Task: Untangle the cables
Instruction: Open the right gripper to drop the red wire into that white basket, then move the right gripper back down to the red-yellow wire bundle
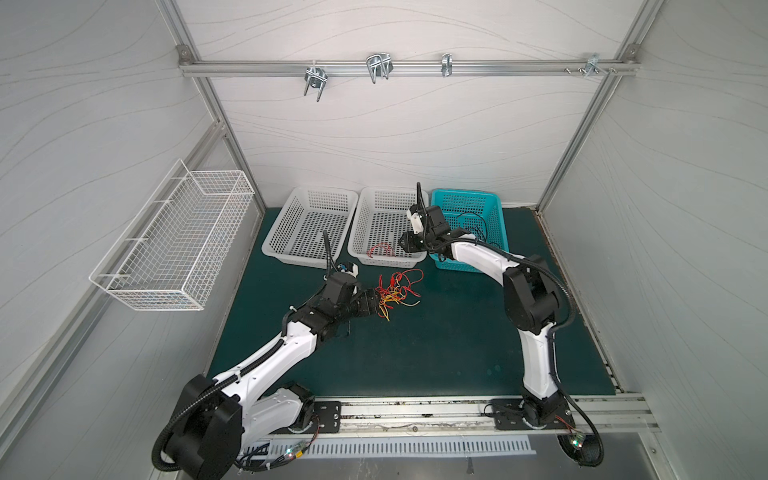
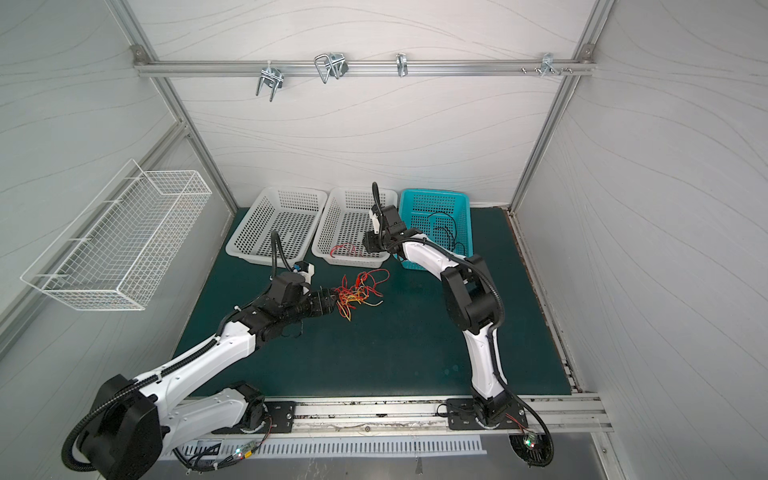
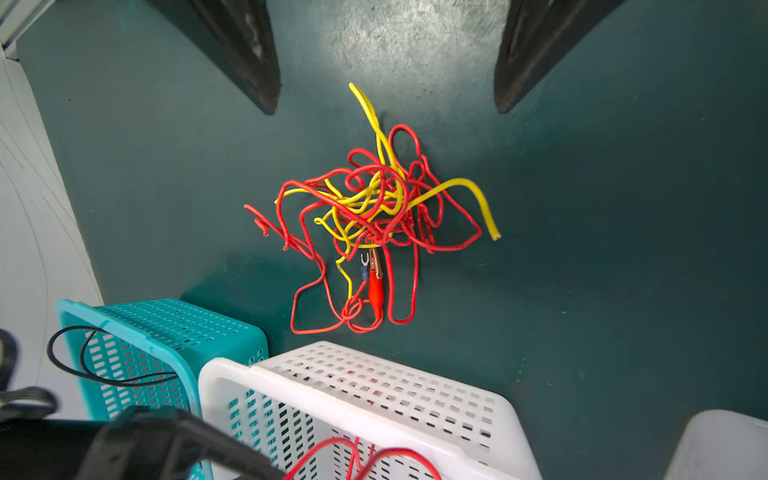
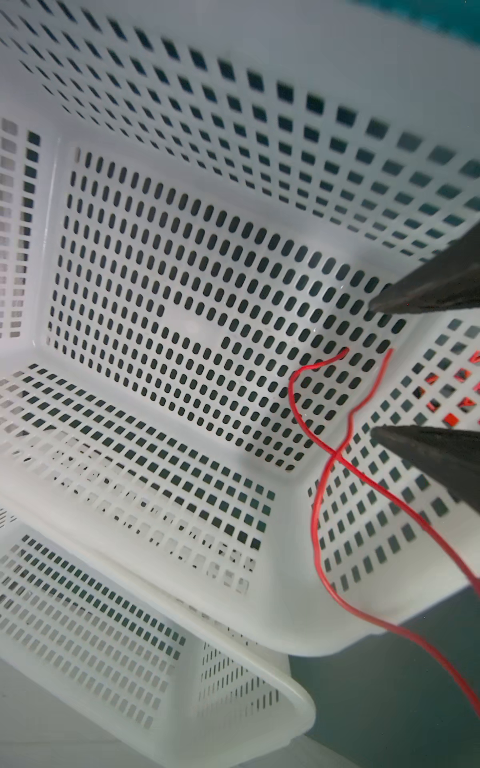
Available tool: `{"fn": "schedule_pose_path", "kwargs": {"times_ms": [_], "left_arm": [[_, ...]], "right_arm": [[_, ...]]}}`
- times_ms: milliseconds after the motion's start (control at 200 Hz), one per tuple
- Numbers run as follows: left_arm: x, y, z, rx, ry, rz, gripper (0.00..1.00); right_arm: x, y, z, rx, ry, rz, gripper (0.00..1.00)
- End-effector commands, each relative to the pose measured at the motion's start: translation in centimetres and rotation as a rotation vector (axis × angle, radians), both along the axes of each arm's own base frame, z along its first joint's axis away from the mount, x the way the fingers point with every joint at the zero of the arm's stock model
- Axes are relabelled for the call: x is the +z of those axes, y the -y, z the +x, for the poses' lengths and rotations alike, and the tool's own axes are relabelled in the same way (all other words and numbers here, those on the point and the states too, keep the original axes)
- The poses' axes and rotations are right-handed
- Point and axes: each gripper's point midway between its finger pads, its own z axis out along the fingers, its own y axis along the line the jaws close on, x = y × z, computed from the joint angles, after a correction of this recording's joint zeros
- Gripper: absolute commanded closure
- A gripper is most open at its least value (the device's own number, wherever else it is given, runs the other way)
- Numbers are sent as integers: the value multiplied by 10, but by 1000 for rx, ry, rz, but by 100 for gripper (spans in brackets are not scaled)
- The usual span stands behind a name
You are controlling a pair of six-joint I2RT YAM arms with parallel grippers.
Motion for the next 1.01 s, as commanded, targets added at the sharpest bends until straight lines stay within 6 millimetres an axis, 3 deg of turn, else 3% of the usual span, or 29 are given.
{"fn": "schedule_pose_path", "kwargs": {"times_ms": [0, 185, 445, 595, 835, 1001], "left_arm": [[16, 7, 11, -2, 22, -28, 19], [15, 3, 15, 25, 26, -10, 21], [23, -9, 16, 82, 67, 7, 22], [20, -15, 15, 109, 71, 9, 23], [10, 5, 19, 47, 35, -45, 24], [-5, 19, 29, 28, -12, -68, 27]], "right_arm": [[47, 7, -4, -1, 110, 32, 53], [71, -13, -40, 192, 166, 87, 49], [66, -48, -96, 433, 278, -14, 41], [47, -32, -104, 383, 225, -68, 41], [6, 15, -120, 242, 115, -162, 41], [-15, 13, -136, 249, 23, -86, 35]]}}
